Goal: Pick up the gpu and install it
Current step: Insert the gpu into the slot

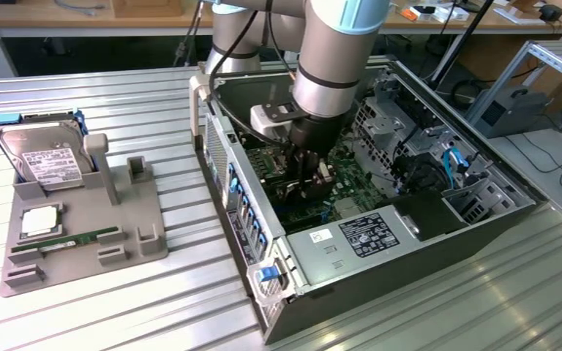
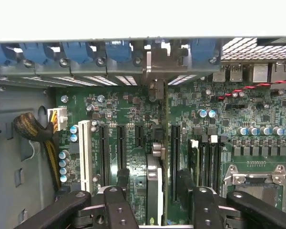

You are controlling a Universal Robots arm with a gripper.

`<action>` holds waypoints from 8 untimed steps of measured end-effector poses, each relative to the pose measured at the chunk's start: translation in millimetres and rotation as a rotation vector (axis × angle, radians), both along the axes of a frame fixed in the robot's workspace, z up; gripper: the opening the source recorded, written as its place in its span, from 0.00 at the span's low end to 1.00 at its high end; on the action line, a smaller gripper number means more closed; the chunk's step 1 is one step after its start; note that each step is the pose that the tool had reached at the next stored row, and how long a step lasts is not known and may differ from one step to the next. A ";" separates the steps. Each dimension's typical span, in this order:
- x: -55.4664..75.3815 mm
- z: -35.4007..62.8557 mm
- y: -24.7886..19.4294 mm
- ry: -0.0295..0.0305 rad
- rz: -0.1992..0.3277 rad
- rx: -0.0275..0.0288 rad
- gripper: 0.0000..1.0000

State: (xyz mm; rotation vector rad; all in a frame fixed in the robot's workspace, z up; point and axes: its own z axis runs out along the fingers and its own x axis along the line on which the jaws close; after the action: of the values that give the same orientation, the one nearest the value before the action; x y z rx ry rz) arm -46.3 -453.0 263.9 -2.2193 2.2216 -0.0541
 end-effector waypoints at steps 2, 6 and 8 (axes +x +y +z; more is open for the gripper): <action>0.0 12.2 0.0 -0.0001 0.000 -0.0005 0.53; 0.0 32.6 0.0 0.0000 0.000 -0.0005 0.53; 0.0 40.5 0.3 0.0000 0.001 -0.0007 0.53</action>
State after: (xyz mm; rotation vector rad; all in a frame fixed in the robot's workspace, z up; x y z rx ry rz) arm -46.3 -452.7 304.3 -2.2208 2.2207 -0.0549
